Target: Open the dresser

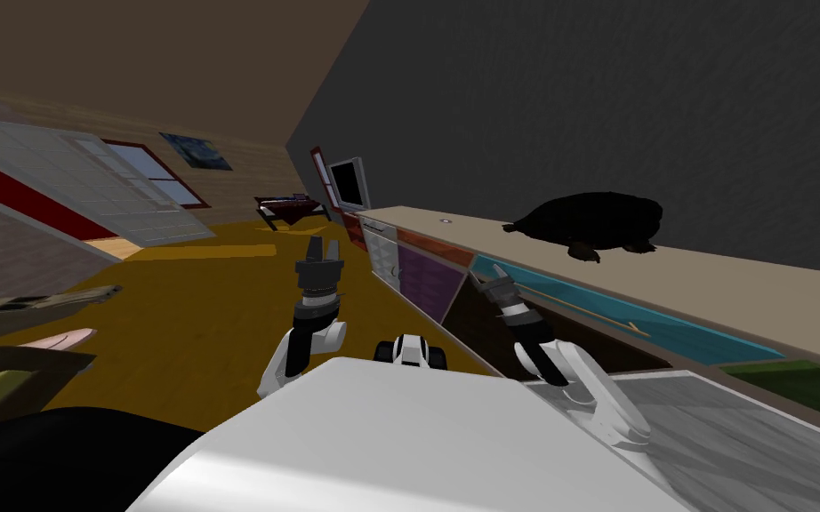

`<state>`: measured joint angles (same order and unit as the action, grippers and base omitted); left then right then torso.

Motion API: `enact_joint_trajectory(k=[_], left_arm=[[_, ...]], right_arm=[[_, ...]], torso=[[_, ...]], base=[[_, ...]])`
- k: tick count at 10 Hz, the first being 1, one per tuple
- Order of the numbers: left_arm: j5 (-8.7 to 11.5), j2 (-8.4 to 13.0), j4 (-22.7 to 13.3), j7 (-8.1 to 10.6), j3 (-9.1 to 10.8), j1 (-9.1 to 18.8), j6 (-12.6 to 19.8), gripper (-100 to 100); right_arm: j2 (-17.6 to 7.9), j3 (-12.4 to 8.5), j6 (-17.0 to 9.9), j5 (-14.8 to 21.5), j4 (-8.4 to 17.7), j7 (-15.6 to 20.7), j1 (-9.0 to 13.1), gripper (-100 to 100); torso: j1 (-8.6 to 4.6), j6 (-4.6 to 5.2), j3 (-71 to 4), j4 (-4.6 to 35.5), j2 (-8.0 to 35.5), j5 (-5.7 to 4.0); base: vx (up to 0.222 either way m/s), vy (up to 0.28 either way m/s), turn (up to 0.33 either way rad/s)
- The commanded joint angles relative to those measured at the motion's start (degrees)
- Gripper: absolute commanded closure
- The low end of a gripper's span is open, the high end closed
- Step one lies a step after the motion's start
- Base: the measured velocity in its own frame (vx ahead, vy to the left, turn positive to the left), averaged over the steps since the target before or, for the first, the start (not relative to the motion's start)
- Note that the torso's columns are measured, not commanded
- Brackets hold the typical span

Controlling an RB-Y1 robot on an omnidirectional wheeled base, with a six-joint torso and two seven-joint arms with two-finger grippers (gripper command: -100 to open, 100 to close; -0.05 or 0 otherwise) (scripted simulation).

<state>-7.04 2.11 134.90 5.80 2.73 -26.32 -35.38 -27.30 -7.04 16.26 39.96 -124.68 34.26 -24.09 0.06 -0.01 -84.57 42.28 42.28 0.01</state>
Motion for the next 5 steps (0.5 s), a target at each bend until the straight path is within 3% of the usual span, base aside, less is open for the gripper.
enact_joint_trajectory(k=[1, 5], left_arm=[[0.0, 0.0, 0.0, 0.0, 0.0, 0.0, 0.0, 0], [0.0, 0.0, 0.0, 0.0, 0.0, 0.0, 0.0, 0]], right_arm=[[-1.4, -0.4, -0.5, 3.4, 1.3, 4.0, 0.4, -100], [-3.9, -0.5, -1.8, 8.7, 3.7, 9.6, 1.5, -100]], torso=[[-0.12, 0.01, 0.0, 0.0, 0.0, -0.02], [-0.12, 0.01, 0.0, 0.0, 0.1, -0.03]], base=[[0.053, 0.078, -0.009], [0.044, 0.091, -0.006]])
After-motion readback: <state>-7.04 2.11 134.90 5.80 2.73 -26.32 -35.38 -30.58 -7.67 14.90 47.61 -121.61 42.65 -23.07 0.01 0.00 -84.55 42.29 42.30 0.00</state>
